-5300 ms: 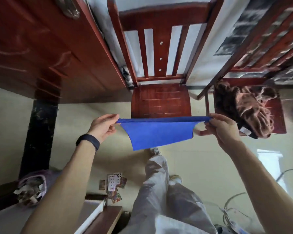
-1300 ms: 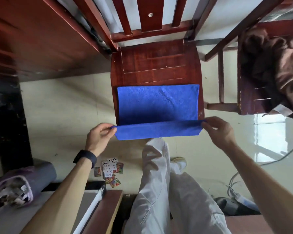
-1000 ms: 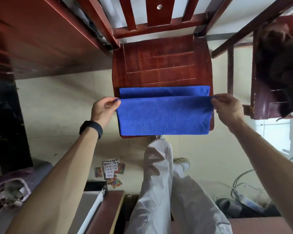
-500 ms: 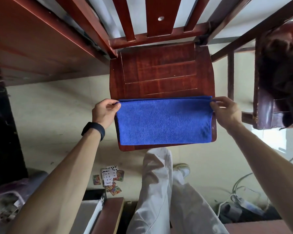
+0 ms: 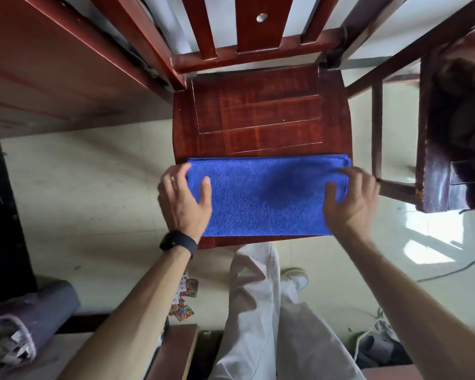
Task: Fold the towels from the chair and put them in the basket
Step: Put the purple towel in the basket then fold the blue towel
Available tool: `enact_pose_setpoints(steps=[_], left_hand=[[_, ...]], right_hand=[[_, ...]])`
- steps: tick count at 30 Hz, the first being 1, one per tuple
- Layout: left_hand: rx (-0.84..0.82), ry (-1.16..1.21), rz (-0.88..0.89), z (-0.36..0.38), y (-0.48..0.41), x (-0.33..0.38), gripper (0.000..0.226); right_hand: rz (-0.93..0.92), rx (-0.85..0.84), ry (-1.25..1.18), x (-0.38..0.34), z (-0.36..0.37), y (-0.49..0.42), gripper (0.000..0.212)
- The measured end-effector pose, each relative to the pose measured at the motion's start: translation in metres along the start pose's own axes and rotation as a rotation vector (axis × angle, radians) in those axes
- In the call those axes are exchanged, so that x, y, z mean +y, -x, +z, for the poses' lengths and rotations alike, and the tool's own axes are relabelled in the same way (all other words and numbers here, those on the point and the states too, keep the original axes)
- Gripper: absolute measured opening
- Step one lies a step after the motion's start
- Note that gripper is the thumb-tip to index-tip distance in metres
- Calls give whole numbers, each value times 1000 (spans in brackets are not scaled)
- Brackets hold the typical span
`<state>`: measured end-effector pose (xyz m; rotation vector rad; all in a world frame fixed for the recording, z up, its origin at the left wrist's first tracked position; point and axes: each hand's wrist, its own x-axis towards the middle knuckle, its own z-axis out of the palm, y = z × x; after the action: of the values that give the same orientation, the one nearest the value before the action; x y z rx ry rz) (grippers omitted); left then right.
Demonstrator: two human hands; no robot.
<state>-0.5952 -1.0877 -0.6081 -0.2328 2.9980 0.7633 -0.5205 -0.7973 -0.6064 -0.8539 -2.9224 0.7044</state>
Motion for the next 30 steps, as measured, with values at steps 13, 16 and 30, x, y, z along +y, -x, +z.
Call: enact_pose_setpoints(steps=[13, 16, 30], left_hand=[[-314, -421, 255, 51, 35, -15, 74], [-345, -429, 308, 46, 16, -16, 73], [-381, -375, 480, 76, -51, 131, 79]], right_hand=[[-349, -233, 396, 21, 42, -4, 75], [-307, -213, 409, 19, 35, -1, 78], [312, -435, -110, 1, -4, 83, 40]])
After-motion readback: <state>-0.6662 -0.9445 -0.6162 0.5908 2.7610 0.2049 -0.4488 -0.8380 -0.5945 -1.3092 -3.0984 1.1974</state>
